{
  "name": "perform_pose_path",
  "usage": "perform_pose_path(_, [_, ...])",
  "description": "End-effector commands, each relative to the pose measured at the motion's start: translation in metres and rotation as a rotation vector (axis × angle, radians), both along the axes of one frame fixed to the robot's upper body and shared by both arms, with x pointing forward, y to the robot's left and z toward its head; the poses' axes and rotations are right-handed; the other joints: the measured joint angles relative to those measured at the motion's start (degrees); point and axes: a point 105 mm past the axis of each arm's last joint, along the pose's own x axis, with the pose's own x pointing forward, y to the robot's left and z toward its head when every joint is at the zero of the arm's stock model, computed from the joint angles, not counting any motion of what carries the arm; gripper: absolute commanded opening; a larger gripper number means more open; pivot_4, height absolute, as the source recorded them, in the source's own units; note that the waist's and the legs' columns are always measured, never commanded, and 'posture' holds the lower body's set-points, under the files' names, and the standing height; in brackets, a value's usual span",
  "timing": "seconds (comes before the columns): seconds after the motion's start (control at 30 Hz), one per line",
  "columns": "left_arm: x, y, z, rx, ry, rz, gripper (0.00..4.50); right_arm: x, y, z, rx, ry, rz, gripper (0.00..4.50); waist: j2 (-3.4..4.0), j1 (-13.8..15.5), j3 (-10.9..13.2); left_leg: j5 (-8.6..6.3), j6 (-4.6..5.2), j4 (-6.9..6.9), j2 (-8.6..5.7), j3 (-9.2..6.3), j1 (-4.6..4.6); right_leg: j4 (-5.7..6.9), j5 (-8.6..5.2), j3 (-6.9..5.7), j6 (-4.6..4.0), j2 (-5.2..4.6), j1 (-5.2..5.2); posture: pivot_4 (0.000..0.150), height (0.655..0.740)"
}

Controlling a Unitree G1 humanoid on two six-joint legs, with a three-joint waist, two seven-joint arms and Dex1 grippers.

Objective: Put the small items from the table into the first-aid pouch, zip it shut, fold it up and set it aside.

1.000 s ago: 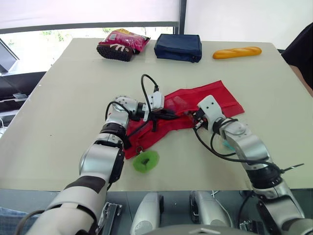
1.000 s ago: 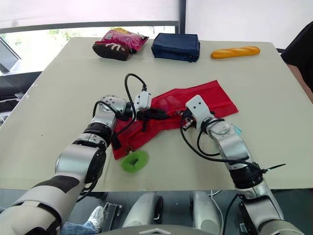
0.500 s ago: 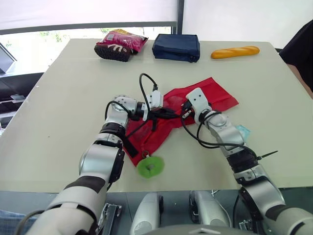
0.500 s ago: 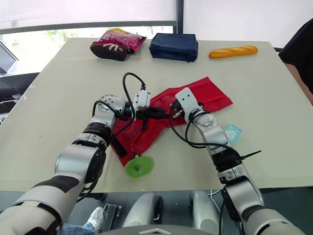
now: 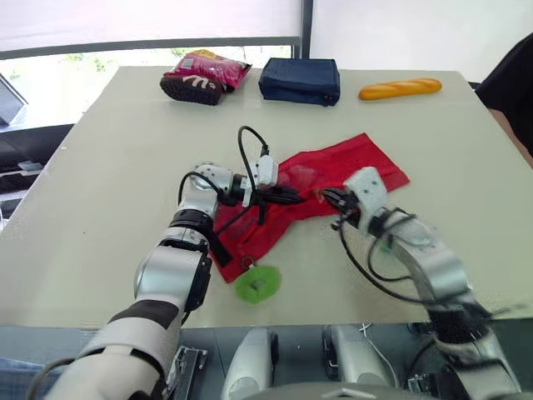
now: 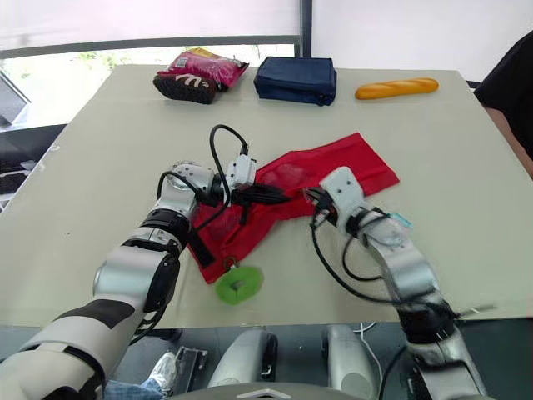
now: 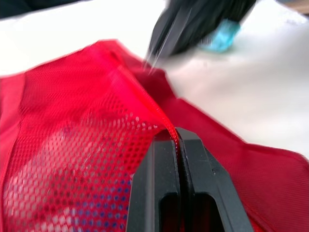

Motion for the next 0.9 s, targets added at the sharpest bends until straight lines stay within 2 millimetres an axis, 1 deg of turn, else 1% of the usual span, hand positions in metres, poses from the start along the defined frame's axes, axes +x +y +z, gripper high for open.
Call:
perform_pose_path(0.03, [-0.006,0.014,0.001,0.063,-0.026,-0.046,0.00,-0.027,-0.019,0.028,0.029,-0.103,0.021,0.19,0.00,0.0,0.0,0.00,0.00,0.00,0.00,0.03,0.00,-0.01,0.00,0.01,0.00,0.00,0.00,0.150,0.7105])
perform_pose_path(0.1, [-0.005,0.020,0.001,0.088,-0.030,-0.039,0.00,-0.045,-0.030,0.035,0.048,-0.128,0.039,0.19,-0.01,0.0,0.0,0.00,0.00,0.00,0.01,0.03,0.01,-0.01,-0.01,0.02,0.01,0.00,0.00,0.150,0.7105])
perform_pose_path(0.2, [-0.004,0.029,0.002,0.123,-0.038,-0.027,0.00,-0.070,-0.049,0.038,0.071,-0.095,0.051,0.19,0.00,-0.1,0.0,0.00,0.00,0.00,0.03,0.03,0.04,0.00,-0.02,0.02,0.02,0.02,0.01,0.150,0.7105])
perform_pose_path(0.23, [-0.004,0.031,0.003,0.135,-0.041,-0.026,0.00,-0.078,-0.054,0.039,0.084,-0.078,0.059,0.41,-0.01,0.0,0.0,0.00,0.00,0.00,0.04,0.04,0.04,-0.01,-0.07,0.02,0.12,0.02,0.01,0.150,0.7105])
perform_pose_path(0.27, [-0.004,0.034,0.003,0.146,-0.044,-0.024,0.00,-0.085,-0.059,0.040,0.093,-0.065,0.063,0.73,-0.01,0.0,0.0,0.00,0.00,0.00,0.04,0.04,0.05,-0.01,-0.11,0.02,0.18,0.02,0.03,0.150,0.7105])
perform_pose_path(0.33, [-0.004,0.038,0.004,0.163,-0.045,-0.021,0.00,-0.097,-0.071,0.043,0.105,-0.050,0.058,1.49,-0.01,-0.1,0.0,0.00,0.00,0.00,0.06,0.04,0.08,-0.02,-0.11,0.02,0.18,0.02,0.06,0.150,0.7105])
perform_pose_path(0.4, [-0.005,0.042,0.005,0.174,-0.043,-0.018,0.00,-0.106,-0.083,0.047,0.101,-0.049,0.034,2.44,-0.02,0.0,0.0,0.00,0.00,0.00,0.06,0.04,0.09,-0.01,-0.11,0.02,0.18,0.01,0.07,0.150,0.7105])
perform_pose_path(0.43, [-0.006,0.045,0.005,0.182,-0.041,-0.018,0.00,-0.111,-0.089,0.049,0.100,-0.044,0.025,3.07,-0.02,0.0,0.0,0.00,0.00,0.00,0.07,0.04,0.10,-0.01,-0.11,0.03,0.18,0.02,0.08,0.150,0.7105])
perform_pose_path(0.53, [-0.009,0.056,0.004,0.211,-0.006,-0.007,0.00,-0.127,-0.107,0.049,0.071,-0.012,-0.016,4.45,-0.02,0.1,0.0,0.00,0.00,0.00,0.10,0.05,0.10,-0.03,-0.12,0.03,0.19,0.02,0.08,0.150,0.7105])
perform_pose_path(0.7, [-0.014,0.071,0.002,0.265,0.017,-0.002,0.00,-0.144,-0.118,0.055,0.060,0.007,-0.028,4.45,-0.02,0.0,0.0,0.00,0.00,0.00,0.23,0.11,0.12,-0.04,-0.15,0.07,0.24,0.02,0.08,0.150,0.7105])
perform_pose_path(0.77, [-0.013,0.077,0.005,0.268,0.038,0.025,0.00,-0.148,-0.118,0.059,0.065,0.008,-0.018,4.45,-0.02,0.1,0.0,0.00,0.00,0.01,0.25,0.13,0.13,-0.05,-0.15,0.08,0.24,0.01,0.09,0.150,0.7105])
perform_pose_path(0.87, [-0.010,0.080,0.008,0.269,0.058,0.051,0.00,-0.148,-0.115,0.062,0.066,0.000,-0.002,4.45,-0.02,0.3,0.0,-0.01,0.00,0.00,0.24,0.13,0.11,-0.08,-0.16,0.07,0.24,0.02,0.09,0.150,0.7105])
perform_pose_path(0.9, [-0.009,0.080,0.010,0.263,0.056,0.058,0.30,-0.147,-0.113,0.063,0.068,-0.003,0.006,4.48,-0.02,0.4,0.0,-0.01,0.00,0.00,0.24,0.14,0.10,-0.09,-0.16,0.07,0.24,0.02,0.09,0.150,0.7105])
